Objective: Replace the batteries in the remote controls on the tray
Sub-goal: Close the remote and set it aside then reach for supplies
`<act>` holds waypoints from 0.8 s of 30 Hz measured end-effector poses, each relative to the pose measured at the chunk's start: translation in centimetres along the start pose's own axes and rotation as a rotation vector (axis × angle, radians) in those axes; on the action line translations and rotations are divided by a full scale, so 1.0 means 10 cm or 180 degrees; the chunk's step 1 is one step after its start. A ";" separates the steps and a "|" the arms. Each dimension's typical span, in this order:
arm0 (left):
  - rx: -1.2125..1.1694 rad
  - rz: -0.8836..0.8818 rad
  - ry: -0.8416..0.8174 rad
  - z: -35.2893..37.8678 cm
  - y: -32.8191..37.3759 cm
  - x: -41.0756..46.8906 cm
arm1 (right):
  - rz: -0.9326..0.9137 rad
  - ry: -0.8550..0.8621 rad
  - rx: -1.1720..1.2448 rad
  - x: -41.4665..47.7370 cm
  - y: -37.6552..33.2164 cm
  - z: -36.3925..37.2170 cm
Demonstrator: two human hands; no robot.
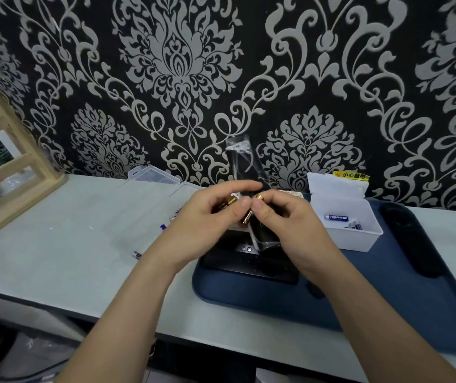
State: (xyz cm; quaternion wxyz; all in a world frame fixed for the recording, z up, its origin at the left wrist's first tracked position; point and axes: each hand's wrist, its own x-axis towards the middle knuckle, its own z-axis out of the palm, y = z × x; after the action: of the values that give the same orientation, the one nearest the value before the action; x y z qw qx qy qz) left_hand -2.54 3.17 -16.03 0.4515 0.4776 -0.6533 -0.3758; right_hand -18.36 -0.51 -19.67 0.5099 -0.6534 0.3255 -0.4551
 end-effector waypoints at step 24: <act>-0.0962 -0.0444 0.0663 0.09 -0.08 0.06 | 0.0017 -0.0025 0.0002 -0.04 -0.03 -0.04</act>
State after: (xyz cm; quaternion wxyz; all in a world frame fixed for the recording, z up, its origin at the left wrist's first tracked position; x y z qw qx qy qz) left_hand -3.21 2.48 -16.91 0.5561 0.4849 -0.5045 -0.4485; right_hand -18.84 -0.24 -19.43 0.5126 -0.6541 0.3250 -0.4513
